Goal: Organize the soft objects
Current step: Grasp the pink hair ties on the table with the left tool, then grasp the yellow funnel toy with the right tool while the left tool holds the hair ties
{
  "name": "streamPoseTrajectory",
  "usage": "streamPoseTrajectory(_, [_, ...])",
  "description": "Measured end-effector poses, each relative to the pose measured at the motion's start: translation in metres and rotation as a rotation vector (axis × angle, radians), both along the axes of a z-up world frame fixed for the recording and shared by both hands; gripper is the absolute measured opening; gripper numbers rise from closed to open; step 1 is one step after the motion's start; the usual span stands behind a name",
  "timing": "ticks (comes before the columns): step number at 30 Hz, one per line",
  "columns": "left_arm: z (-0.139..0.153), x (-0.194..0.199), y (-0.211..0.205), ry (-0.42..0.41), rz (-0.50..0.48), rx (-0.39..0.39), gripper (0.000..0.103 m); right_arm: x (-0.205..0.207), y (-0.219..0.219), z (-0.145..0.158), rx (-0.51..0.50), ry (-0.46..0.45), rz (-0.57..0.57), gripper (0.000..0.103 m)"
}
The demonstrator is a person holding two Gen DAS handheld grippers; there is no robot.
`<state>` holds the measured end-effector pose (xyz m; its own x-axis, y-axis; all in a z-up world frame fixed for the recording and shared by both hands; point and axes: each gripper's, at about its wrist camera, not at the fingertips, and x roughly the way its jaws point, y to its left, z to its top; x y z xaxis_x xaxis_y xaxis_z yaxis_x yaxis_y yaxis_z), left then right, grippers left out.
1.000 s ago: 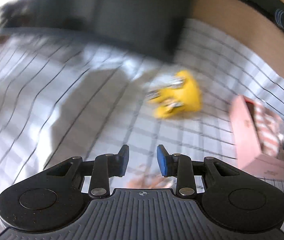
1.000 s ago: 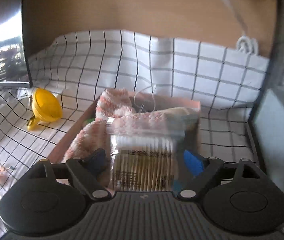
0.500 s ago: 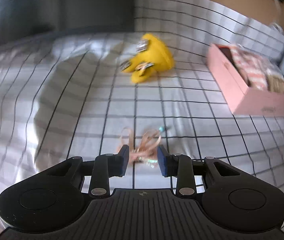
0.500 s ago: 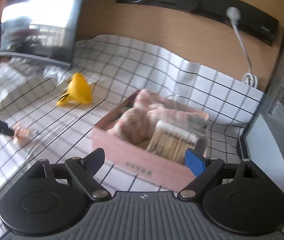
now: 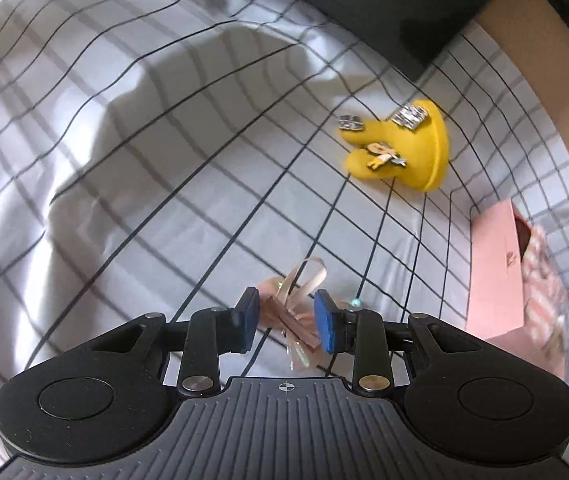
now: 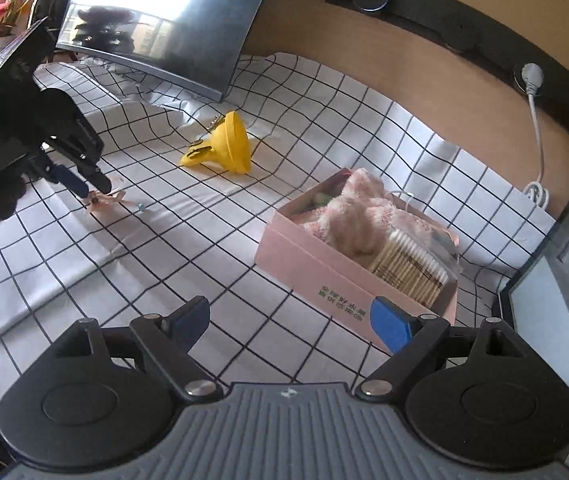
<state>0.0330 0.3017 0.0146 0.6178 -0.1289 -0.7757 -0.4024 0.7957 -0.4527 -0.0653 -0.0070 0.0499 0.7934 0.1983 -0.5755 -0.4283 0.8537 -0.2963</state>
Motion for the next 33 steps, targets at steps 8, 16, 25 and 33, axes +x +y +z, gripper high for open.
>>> streamPoseTrajectory(8, [-0.001, 0.004, -0.052, -0.019, -0.272, 0.376, 0.035, 0.005, -0.015, -0.007, 0.007, 0.045, -0.069, 0.088])
streamPoseTrajectory(16, [-0.002, 0.005, -0.054, -0.002, -0.259, 0.41, 0.023, 0.024, 0.016, 0.001, 0.023, 0.064, 0.036, 0.088])
streamPoseTrajectory(25, [-0.003, -0.052, -0.032, -0.067, -0.279, 0.31, 0.017, 0.119, 0.107, 0.039, 0.011, 0.027, 0.224, 0.088])
streamPoseTrajectory(33, [-0.003, -0.068, -0.017, -0.085, -0.24, 0.248, 0.016, 0.251, 0.194, -0.008, -0.043, 0.117, 0.119, 0.083])
